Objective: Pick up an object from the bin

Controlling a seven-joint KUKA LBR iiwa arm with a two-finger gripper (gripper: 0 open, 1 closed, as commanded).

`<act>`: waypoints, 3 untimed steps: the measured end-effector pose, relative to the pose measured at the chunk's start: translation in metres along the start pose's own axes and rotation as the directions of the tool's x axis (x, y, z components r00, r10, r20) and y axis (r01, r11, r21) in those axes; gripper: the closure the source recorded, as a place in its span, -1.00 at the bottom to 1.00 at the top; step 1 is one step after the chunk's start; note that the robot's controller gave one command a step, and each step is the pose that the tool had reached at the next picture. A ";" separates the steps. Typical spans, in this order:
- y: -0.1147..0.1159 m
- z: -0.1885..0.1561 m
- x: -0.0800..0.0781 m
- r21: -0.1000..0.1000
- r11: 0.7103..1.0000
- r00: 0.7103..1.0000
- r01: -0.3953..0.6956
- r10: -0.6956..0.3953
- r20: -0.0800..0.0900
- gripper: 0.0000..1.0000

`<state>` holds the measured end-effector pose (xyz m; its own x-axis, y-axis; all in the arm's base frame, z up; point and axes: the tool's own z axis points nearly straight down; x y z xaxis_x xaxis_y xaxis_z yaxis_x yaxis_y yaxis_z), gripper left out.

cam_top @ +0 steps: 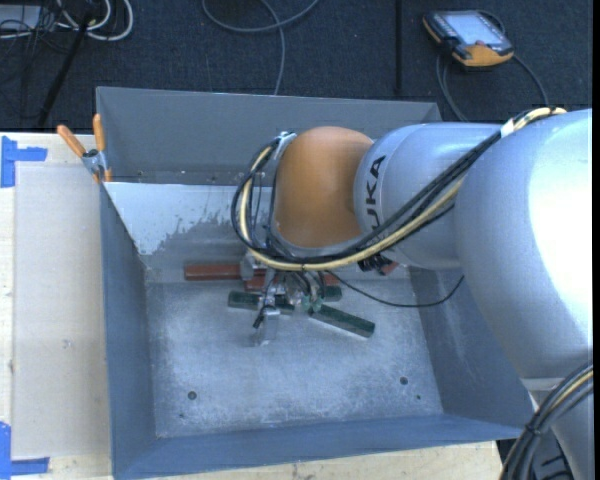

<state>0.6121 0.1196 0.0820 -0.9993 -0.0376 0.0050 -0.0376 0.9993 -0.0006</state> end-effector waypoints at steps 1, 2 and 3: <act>-0.052 -0.002 0.009 0.000 0.958 0.958 0.287 -0.287 0.004 1.00; -0.052 -0.002 0.009 0.000 0.958 0.958 0.286 -0.286 0.004 1.00; -0.064 -0.142 0.056 0.001 0.926 0.926 0.378 -0.378 0.006 1.00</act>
Offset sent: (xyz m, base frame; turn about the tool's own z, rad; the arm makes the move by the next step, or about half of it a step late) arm 0.0000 0.0000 0.0000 0.0000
